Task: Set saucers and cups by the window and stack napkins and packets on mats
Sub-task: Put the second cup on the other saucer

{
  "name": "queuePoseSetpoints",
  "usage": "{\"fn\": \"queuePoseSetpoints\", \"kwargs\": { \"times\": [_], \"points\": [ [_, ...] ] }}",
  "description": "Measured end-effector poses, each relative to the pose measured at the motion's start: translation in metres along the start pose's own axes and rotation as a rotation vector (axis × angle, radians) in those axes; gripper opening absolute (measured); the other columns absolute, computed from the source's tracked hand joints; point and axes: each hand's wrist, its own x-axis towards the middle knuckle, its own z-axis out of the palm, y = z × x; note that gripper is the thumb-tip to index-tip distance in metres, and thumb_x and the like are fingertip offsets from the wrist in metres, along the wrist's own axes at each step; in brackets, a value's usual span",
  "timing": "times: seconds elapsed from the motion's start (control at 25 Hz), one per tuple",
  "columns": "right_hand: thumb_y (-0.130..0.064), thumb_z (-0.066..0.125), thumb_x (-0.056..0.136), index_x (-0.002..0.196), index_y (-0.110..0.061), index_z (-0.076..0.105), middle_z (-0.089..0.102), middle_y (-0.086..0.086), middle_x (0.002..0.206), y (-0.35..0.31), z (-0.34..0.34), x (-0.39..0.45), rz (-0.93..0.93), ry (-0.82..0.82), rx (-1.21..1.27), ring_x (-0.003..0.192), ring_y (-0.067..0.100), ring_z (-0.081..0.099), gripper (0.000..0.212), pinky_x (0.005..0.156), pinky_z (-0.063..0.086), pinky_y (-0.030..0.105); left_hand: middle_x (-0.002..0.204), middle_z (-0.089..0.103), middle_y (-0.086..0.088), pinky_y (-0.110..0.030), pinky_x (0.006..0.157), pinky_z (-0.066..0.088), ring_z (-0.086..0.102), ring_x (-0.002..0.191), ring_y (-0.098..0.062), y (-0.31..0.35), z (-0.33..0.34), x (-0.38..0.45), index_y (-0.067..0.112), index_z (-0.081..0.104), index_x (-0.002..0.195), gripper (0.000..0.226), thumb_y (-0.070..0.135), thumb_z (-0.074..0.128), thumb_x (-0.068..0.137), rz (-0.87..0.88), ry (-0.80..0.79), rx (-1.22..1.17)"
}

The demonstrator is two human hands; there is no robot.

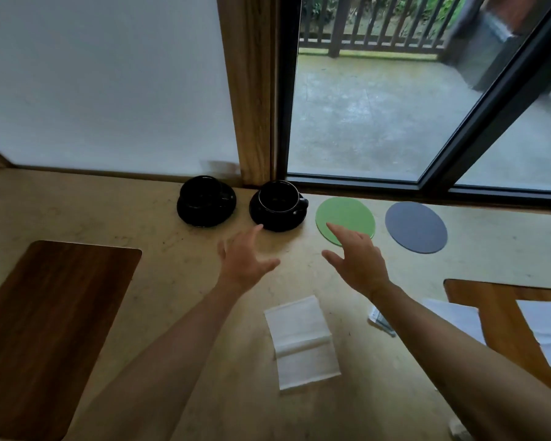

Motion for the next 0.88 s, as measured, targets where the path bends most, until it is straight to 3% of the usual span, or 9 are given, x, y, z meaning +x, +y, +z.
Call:
{"fn": "queuePoseSetpoints", "kwargs": {
  "times": [0.52, 0.88],
  "points": [
    [-0.048, 0.051, 0.094, 0.144, -0.041, 0.037, 0.045, -0.011, 0.147, 0.014, -0.019, -0.149, -0.042, -0.071, 0.064, 0.137, 0.017, 0.036, 0.052, 0.106, 0.039, 0.041, 0.149, 0.04, 0.005, -0.047, 0.118, 0.0, 0.029, 0.14, -0.016, 0.025, -0.025, -0.165, 0.035, 0.036, 0.143, 0.077, 0.054, 0.07, 0.076, -0.12, -0.002, -0.079],
    [-0.044, 0.053, 0.095, 0.138, -0.037, 0.049, 0.051, -0.008, 0.142, 0.026, -0.013, -0.204, -0.1, -0.093, 0.081, 0.13, 0.019, 0.046, 0.044, 0.102, 0.041, 0.036, 0.138, 0.053, 0.008, -0.052, 0.112, 0.019, 0.043, 0.13, -0.014, 0.029, -0.012, -0.226, 0.036, 0.054, 0.13, 0.057, 0.049, 0.07, 0.078, -0.142, 0.016, -0.012]
  ]
}}
